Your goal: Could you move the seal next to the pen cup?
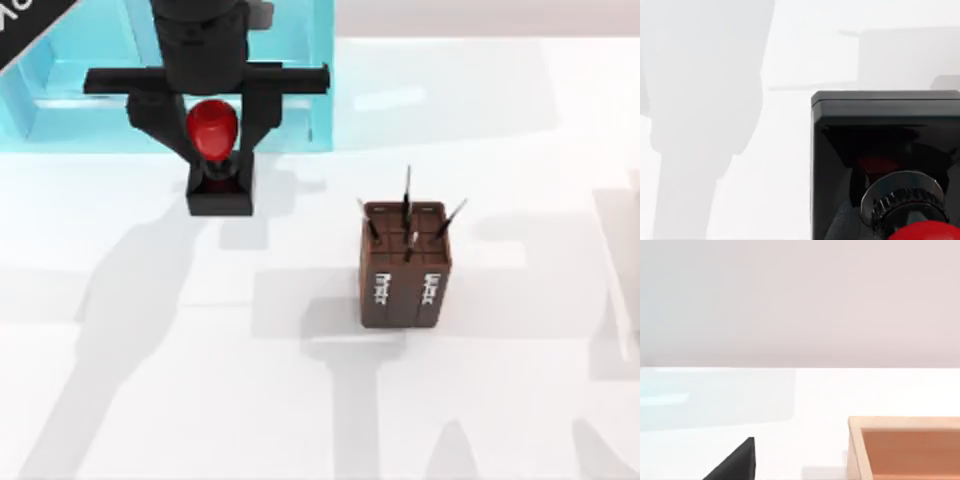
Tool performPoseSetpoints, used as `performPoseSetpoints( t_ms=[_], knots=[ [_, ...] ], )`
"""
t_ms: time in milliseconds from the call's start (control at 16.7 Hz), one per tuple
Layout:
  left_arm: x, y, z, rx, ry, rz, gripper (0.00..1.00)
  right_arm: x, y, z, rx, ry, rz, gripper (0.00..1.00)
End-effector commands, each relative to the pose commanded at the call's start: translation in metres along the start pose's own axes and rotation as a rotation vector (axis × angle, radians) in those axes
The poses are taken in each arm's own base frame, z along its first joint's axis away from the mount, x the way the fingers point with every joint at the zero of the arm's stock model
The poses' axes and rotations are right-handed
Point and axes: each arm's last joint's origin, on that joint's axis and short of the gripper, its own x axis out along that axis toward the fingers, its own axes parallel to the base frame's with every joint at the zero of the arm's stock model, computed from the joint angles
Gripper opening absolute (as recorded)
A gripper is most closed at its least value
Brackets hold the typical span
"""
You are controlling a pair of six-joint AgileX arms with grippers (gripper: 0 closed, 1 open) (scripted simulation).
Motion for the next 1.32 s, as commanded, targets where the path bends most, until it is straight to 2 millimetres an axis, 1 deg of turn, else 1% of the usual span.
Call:
performPoseSetpoints(
  t_ms=[180, 300, 360, 660, 960, 1260, 1320],
  knots=[
    [-0.001, -0.041, -0.006, -0.005, -0.008, -0.004, 0.00, 0.000, 0.000, 0.000, 0.000, 0.000, 0.000, 1.00],
    [0.000, -0.056, -0.011, -0.007, -0.007, -0.003, 0.00, 0.000, 0.000, 0.000, 0.000, 0.000, 0.000, 1.00],
    [0.001, -0.059, -0.011, -0.008, -0.007, -0.002, 0.00, 0.000, 0.000, 0.000, 0.000, 0.000, 0.000, 1.00],
    [0.000, -0.057, -0.011, -0.010, -0.015, -0.007, 0.00, 0.000, 0.000, 0.000, 0.000, 0.000, 0.000, 1.00],
    [0.017, -0.059, -0.011, -0.008, 0.008, 0.003, 0.00, 0.000, 0.000, 0.000, 0.000, 0.000, 0.000, 1.00],
    [0.016, -0.059, -0.011, -0.008, -0.007, -0.002, 0.00, 0.000, 0.000, 0.000, 0.000, 0.000, 0.000, 1.00],
    [0.016, -0.059, -0.011, -0.008, -0.007, -0.002, 0.08, 0.000, 0.000, 0.000, 0.000, 0.000, 0.000, 1.00]
  ],
)
